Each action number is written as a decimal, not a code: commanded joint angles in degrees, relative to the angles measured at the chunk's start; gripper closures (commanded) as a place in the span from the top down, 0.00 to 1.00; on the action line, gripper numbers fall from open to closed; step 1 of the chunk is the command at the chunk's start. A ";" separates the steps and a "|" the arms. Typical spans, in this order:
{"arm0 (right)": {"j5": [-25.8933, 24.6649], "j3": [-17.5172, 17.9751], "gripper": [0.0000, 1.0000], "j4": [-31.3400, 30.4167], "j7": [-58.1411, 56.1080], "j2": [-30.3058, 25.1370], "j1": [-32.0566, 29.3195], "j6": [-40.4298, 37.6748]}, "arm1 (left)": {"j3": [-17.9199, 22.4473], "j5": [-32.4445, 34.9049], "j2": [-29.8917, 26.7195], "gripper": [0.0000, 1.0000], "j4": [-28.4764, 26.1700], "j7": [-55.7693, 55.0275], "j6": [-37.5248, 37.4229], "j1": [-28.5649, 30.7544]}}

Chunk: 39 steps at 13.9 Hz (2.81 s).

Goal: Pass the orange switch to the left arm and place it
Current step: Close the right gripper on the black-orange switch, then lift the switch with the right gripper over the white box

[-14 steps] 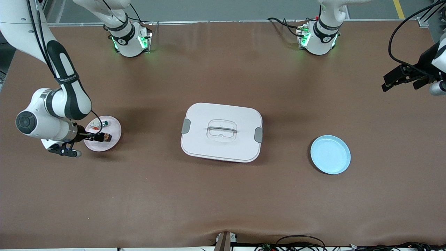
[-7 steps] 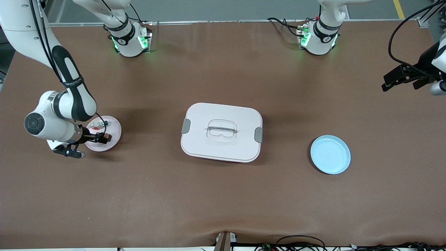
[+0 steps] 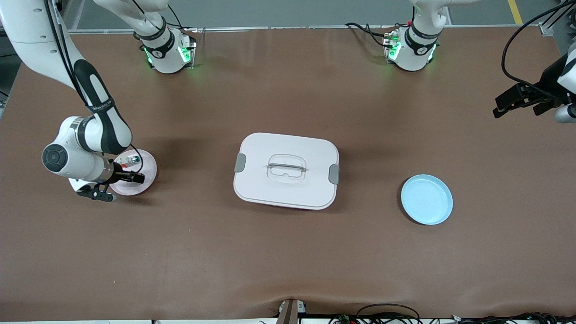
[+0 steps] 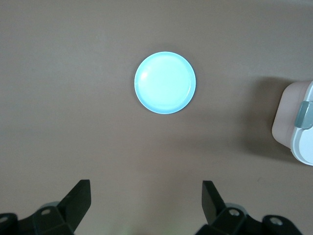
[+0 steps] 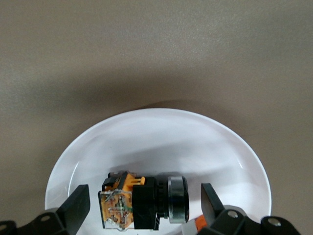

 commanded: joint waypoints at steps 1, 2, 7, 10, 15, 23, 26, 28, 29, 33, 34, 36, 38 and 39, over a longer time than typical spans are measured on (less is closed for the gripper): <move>0.73 0.02 1.00 -1.60 0.68 -0.45 0.23 0.67 | -0.08 -0.41 0.19 1.00 0.71 1.51 -0.61 0.40; 0.73 0.11 1.00 -1.60 0.68 -0.45 0.23 0.58 | -0.08 -0.41 0.19 1.00 0.71 1.51 -0.61 0.40; 0.73 0.02 1.00 -1.52 0.68 -0.45 0.14 0.41 | -0.08 -0.41 0.19 1.00 0.71 1.51 -0.61 0.49; 0.73 0.11 1.00 -1.34 0.77 -0.54 0.14 0.41 | -0.08 -0.41 0.19 1.00 0.71 1.51 -0.61 0.49; 0.73 0.11 0.36 -1.34 0.68 -0.63 0.22 0.15 | -0.08 -0.41 0.19 1.00 0.71 1.51 -0.61 0.49; 3.78 0.63 0.00 1.90 3.57 -1.50 0.57 -7.56 | -0.08 -0.50 0.19 1.00 0.71 1.51 -0.52 0.49; 10.47 0.99 0.00 2.61 4.45 -3.78 2.07 -12.49 | -0.08 -0.67 0.19 1.00 0.89 1.77 -0.52 0.49; 11.10 1.07 0.00 3.49 10.14 -5.45 4.08 -16.19 | 0.10 -2.25 0.11 1.00 0.89 1.77 -0.44 0.49; 11.10 1.08 0.00 3.67 13.31 -6.50 5.57 -17.42 | 0.10 -2.52 0.11 1.00 0.89 1.77 -0.44 0.49; 16.52 1.16 0.00 4.89 20.98 -8.71 9.45 -21.11 | -0.07 -2.87 0.11 1.00 1.50 1.77 -0.44 0.32; 19.24 1.16 0.00 6.12 22.29 -8.71 10.06 -22.78 | -0.08 -3.83 0.11 1.00 1.76 1.77 -0.44 0.31; 22.07 1.16 0.00 9.28 28.42 -8.71 12.95 -25.25 | -0.08 -5.76 -0.16 1.00 1.77 1.77 -0.52 0.31; 24.27 1.16 0.00 12.88 37.38 -8.28 16.99 -25.17 | -0.25 -7.44 -0.42 1.00 1.85 1.86 -0.52 0.31; 26.46 1.16 0.00 15.16 40.99 -8.01 18.75 -25.17 | -0.34 -8.40 -0.51 1.00 1.85 1.86 -0.52 0.23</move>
